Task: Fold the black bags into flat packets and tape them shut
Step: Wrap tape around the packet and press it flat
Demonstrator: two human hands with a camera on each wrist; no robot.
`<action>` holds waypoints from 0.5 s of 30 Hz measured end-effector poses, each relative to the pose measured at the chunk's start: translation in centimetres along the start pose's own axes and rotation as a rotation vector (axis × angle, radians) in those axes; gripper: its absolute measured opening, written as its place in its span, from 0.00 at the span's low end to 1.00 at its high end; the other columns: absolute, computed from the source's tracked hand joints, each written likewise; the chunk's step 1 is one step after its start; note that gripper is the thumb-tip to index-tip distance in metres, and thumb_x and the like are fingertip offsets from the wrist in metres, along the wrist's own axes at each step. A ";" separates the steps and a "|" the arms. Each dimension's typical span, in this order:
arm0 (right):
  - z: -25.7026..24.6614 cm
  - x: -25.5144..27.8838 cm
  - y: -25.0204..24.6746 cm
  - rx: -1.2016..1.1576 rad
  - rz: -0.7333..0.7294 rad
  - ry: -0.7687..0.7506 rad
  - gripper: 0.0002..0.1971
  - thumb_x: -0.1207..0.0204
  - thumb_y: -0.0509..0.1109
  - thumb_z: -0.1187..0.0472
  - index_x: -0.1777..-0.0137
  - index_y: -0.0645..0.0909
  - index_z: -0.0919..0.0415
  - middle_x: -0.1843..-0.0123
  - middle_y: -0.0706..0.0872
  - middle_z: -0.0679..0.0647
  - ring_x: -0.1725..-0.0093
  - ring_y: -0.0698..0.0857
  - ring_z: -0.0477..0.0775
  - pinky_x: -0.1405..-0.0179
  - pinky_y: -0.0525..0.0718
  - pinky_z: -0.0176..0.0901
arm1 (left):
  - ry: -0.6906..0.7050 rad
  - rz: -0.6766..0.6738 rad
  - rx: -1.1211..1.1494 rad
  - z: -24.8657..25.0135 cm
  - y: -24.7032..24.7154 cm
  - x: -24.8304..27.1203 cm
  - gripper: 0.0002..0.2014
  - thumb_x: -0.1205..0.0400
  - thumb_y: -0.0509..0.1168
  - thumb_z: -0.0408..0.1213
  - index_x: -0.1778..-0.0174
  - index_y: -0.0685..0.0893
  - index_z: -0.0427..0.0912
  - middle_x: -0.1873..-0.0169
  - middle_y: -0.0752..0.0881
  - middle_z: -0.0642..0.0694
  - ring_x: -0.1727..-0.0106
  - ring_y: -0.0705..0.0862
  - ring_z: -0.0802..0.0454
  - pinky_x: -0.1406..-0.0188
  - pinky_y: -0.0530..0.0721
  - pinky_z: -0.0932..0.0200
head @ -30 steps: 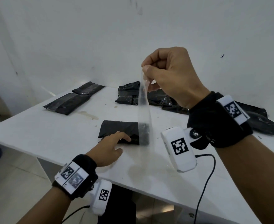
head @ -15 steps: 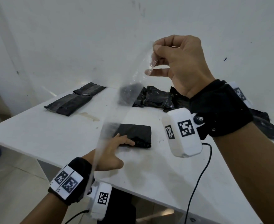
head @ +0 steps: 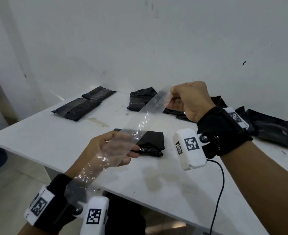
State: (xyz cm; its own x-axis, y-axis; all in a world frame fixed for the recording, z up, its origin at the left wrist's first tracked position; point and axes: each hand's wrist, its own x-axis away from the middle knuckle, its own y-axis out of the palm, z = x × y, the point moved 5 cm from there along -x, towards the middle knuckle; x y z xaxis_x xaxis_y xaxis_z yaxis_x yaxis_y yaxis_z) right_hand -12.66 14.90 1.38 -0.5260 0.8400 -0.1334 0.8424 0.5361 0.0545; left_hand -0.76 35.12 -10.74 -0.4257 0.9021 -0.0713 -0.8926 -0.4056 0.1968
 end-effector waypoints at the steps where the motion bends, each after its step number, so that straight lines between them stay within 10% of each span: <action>1: 0.3 -0.3 -0.1 -0.010 0.011 0.025 0.04 0.23 0.65 0.79 0.55 0.79 0.73 0.65 0.83 0.65 0.76 0.85 0.56 0.75 0.87 0.44 | -0.028 0.023 0.059 -0.1 -0.2 0.0 0.31 0.43 0.83 0.38 0.46 0.82 0.32 0.47 0.87 0.22 0.53 0.90 0.27 0.62 0.91 0.46; 4: 1.2 -0.9 -0.7 -0.036 0.049 0.083 0.04 0.23 0.65 0.79 0.52 0.79 0.74 0.63 0.82 0.65 0.73 0.85 0.57 0.75 0.87 0.43 | 0.037 -0.011 0.115 -0.3 -0.9 0.7 0.32 0.44 0.87 0.35 0.48 0.80 0.39 0.49 0.88 0.23 0.56 0.90 0.27 0.65 0.91 0.46; 6: 1.7 -1.3 -1.1 -0.043 0.069 0.110 0.05 0.23 0.64 0.79 0.56 0.78 0.72 0.65 0.80 0.63 0.75 0.84 0.55 0.76 0.87 0.43 | 0.079 -0.061 0.249 -0.3 -1.6 1.4 0.25 0.31 0.75 0.23 0.40 0.82 0.49 0.47 0.86 0.22 0.58 0.90 0.31 0.67 0.90 0.48; 9: 2.8 -2.0 -1.5 -0.038 0.092 0.156 0.08 0.22 0.63 0.80 0.59 0.76 0.70 0.67 0.78 0.60 0.79 0.82 0.52 0.78 0.86 0.42 | 0.127 -0.105 0.329 -0.6 -2.6 1.8 0.41 0.24 0.59 0.09 0.27 0.77 0.59 0.43 0.84 0.21 0.58 0.91 0.35 0.69 0.90 0.52; 15: 5.0 -3.0 -2.1 0.005 0.126 0.224 0.08 0.21 0.64 0.78 0.60 0.76 0.70 0.65 0.78 0.61 0.72 0.82 0.56 0.78 0.87 0.43 | 0.084 -0.022 0.358 -0.1 -4.7 2.9 0.19 0.37 0.72 0.21 0.50 0.91 0.36 0.40 0.85 0.24 0.42 0.87 0.29 0.61 0.91 0.49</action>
State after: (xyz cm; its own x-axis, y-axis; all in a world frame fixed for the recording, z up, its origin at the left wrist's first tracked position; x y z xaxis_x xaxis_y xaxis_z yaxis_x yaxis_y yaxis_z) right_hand -12.25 10.84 -3.29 -0.4293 0.8980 0.0965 0.9031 0.4263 0.0514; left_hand 2.21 39.67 -12.02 -0.4309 0.8887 -0.1566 -0.7993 -0.2953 0.5234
